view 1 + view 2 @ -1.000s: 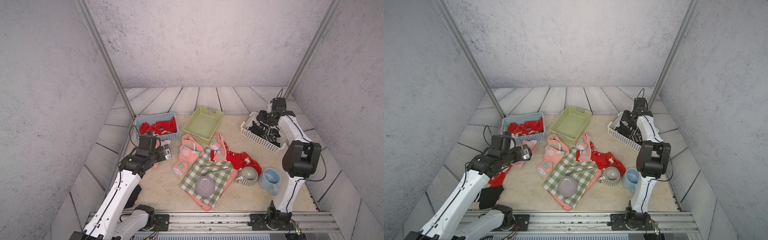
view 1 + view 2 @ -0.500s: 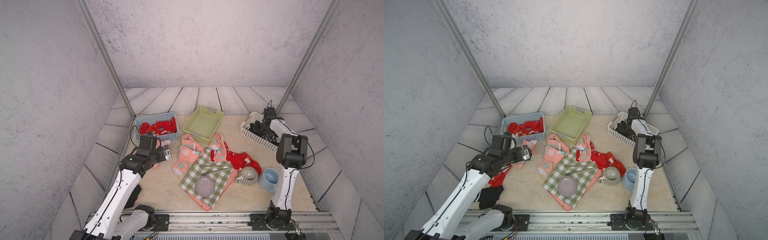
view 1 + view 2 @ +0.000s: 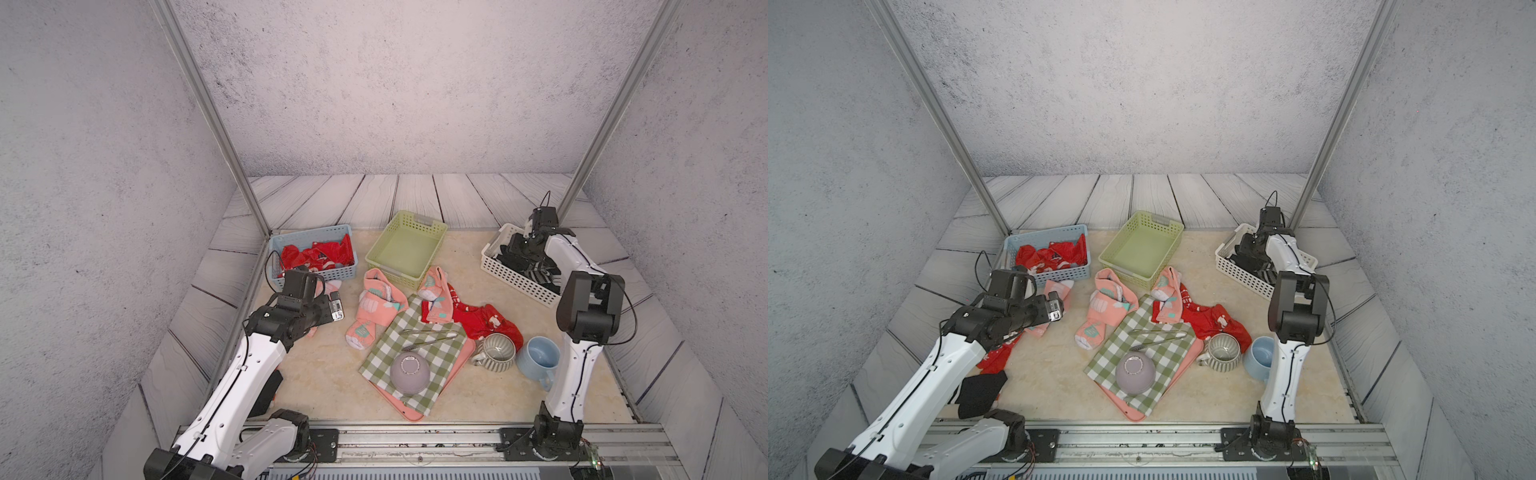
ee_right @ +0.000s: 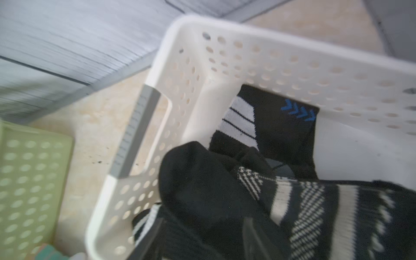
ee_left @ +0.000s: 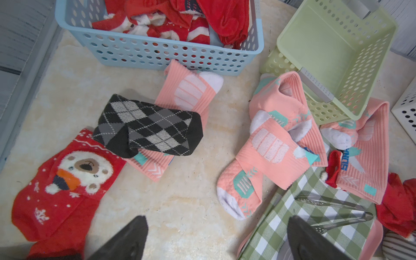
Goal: Sort the socks into the basket by color
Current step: Place the sock in the bin, then pick up the sock from the center of the board.
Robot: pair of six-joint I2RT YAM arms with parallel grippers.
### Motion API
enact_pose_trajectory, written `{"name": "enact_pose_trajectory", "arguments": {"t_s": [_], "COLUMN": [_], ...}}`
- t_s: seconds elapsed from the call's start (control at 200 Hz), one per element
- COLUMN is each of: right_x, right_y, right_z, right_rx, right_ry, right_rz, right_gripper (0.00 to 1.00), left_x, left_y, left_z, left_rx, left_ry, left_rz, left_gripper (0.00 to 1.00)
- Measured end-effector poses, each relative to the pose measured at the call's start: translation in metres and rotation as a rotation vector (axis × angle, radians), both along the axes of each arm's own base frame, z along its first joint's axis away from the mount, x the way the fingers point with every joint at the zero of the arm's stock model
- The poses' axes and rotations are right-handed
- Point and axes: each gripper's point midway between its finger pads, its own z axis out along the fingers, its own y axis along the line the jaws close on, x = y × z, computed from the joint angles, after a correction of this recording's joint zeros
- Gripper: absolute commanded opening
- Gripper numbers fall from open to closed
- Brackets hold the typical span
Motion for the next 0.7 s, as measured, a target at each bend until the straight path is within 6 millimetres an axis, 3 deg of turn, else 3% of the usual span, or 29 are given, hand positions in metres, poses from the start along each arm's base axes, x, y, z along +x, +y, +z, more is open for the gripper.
{"name": "enact_pose_trajectory", "arguments": {"t_s": [0.17,0.24,0.315,0.425,0.575,0.701], "right_x": [-0.008,-0.016,-0.026,-0.044,-0.074,-0.102], "right_y": [0.013,0.026,0.047,0.094,0.162,0.197], "right_z": [0.075,0.095,0.103,0.092,0.054,0.025], "right_rx": [0.005,0.017,0.037,0.062,0.07,0.06], "right_ry": [-0.145,-0.186,-0.203,-0.174,-0.076,-0.002], "right_rz": [0.022,0.042,0.076,0.156,0.294,0.379], "right_gripper": [0.83,0.9,0.97,0.99,1.0,0.9], "left_x": [-0.004,-0.007,-0.009,-0.008,-0.004,-0.002], "left_y": [0.001,0.001,-0.001,-0.006,-0.017,-0.025], "left_z": [-0.006,-0.008,-0.011,-0.017,-0.027,-0.033], "left_rx": [0.003,0.002,-0.007,-0.023,-0.03,-0.04], "left_ry": [0.011,0.012,0.018,0.025,0.047,0.055], "left_rz": [-0.001,-0.003,-0.015,-0.035,-0.078,-0.105], "left_gripper": [1.0,1.0,1.0,1.0,1.0,0.98]}}
